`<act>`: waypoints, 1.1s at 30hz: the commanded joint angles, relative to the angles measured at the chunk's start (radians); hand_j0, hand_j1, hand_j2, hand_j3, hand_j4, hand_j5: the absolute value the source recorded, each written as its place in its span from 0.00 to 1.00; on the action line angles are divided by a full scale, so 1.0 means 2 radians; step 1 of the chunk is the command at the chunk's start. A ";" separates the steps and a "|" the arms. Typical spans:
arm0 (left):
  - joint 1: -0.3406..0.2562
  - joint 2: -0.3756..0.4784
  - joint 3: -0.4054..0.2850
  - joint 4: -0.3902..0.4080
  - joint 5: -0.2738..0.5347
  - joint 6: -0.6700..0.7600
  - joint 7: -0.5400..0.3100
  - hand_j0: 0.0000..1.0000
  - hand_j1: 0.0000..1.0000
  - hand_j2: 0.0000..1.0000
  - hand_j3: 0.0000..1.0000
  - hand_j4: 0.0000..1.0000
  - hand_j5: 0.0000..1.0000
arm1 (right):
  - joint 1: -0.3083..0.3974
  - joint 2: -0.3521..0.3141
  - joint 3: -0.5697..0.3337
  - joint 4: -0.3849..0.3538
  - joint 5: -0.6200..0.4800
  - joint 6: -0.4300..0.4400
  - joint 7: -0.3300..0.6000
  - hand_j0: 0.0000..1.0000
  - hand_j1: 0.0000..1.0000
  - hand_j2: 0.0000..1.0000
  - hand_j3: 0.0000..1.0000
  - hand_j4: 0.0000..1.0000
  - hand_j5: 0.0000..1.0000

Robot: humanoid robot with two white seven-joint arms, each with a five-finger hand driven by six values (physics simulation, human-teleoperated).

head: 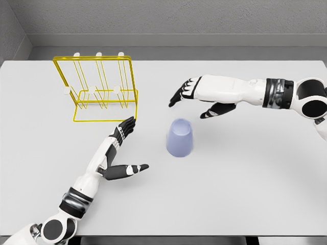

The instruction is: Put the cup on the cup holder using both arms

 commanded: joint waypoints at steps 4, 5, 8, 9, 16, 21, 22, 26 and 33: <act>0.000 0.000 0.000 0.000 -0.001 0.000 0.000 1.00 1.00 1.00 1.00 1.00 1.00 | -0.002 -0.002 -0.011 0.022 0.023 0.001 0.008 1.00 1.00 1.00 1.00 1.00 1.00; 0.000 0.000 0.000 0.000 -0.001 0.000 0.000 1.00 1.00 1.00 1.00 1.00 1.00 | -0.002 -0.002 -0.013 0.022 0.023 0.001 0.008 1.00 1.00 1.00 1.00 1.00 1.00; 0.000 -0.001 0.000 0.000 -0.001 -0.002 0.000 1.00 1.00 1.00 1.00 1.00 1.00 | -0.003 -0.006 -0.015 0.021 0.023 0.001 0.016 1.00 1.00 1.00 1.00 1.00 1.00; 0.000 -0.001 0.000 0.000 -0.002 -0.002 -0.001 1.00 1.00 1.00 1.00 1.00 1.00 | -0.002 -0.006 -0.019 0.021 0.023 0.001 0.016 1.00 1.00 1.00 1.00 1.00 1.00; -0.007 -0.003 0.012 0.000 -0.005 0.015 0.000 1.00 1.00 1.00 1.00 1.00 1.00 | 0.007 -0.132 -0.028 0.016 0.021 0.001 0.007 1.00 1.00 1.00 1.00 1.00 1.00; -0.009 -0.047 0.011 0.003 -0.008 0.056 0.000 1.00 1.00 1.00 1.00 1.00 1.00 | 0.013 -0.168 -0.029 0.016 0.019 0.001 0.006 1.00 1.00 1.00 1.00 1.00 1.00; -0.010 -0.054 0.011 0.003 -0.007 0.073 0.000 1.00 1.00 1.00 1.00 1.00 1.00 | 0.014 -0.167 -0.029 0.014 0.018 0.001 0.006 1.00 1.00 1.00 1.00 1.00 1.00; -0.018 -0.067 0.009 0.003 -0.008 0.089 0.000 1.00 1.00 1.00 1.00 1.00 1.00 | 0.022 -0.157 -0.055 0.006 0.017 0.001 0.006 1.00 1.00 1.00 1.00 1.00 1.00; -0.032 -0.083 0.008 0.004 -0.007 0.139 0.000 1.00 1.00 1.00 1.00 1.00 1.00 | 0.042 -0.153 -0.056 -0.010 0.018 0.001 0.006 1.00 1.00 1.00 1.00 1.00 1.00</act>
